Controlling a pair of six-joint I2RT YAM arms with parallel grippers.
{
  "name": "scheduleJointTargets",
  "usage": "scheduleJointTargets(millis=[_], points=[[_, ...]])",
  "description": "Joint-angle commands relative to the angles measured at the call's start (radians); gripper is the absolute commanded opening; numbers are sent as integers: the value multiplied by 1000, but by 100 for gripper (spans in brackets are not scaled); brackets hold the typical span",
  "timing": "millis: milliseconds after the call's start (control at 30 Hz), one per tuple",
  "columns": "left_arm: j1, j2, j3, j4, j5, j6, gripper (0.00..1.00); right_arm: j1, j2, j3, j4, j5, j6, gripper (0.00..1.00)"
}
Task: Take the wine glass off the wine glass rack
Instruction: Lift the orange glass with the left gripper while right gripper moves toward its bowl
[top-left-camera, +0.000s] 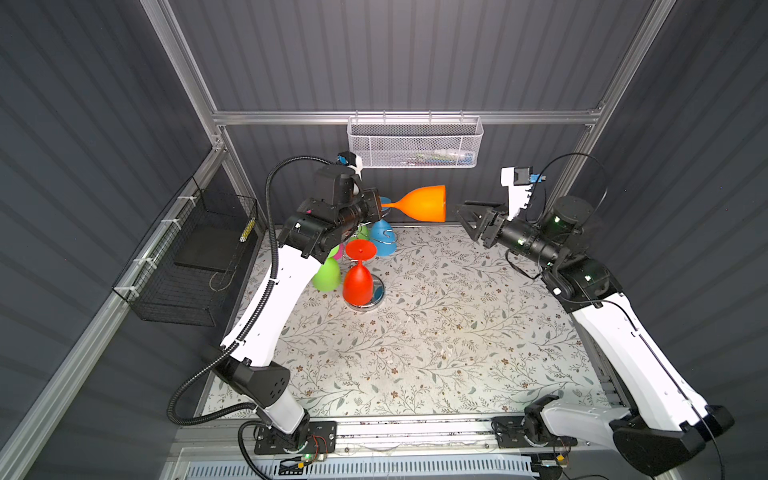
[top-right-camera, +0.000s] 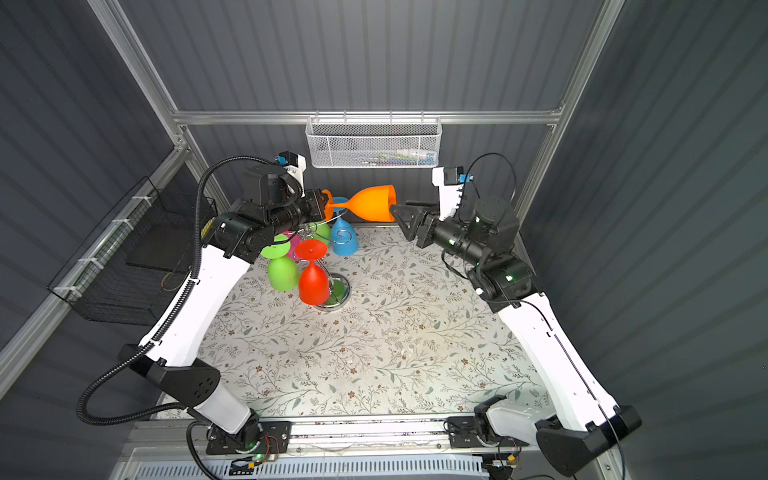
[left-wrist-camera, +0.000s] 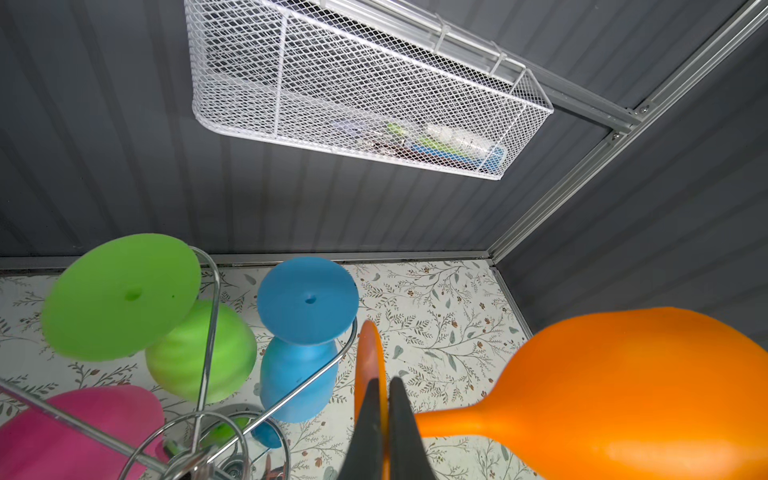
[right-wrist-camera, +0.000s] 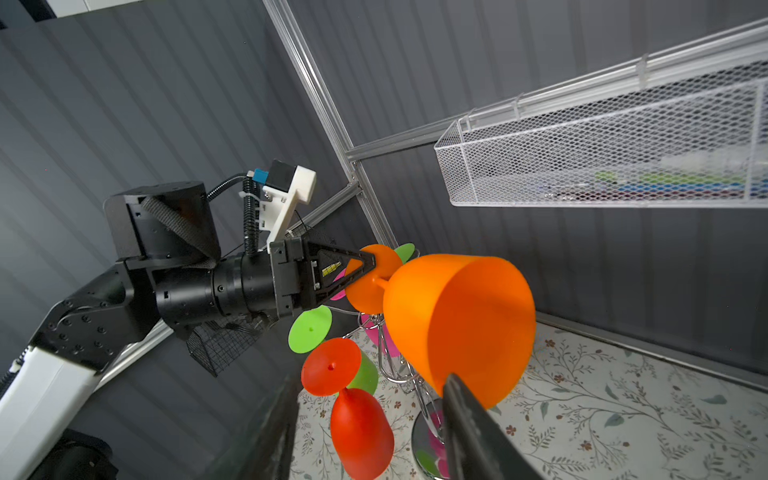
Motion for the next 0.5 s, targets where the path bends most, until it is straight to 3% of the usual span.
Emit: scheduleJointTargets(millis=[0, 467], points=[[4, -14, 28, 26, 21, 11, 0, -18, 22, 42, -13, -57, 90, 55], [3, -31, 11, 41, 58, -17, 0, -24, 123, 91, 61, -136, 202, 46]])
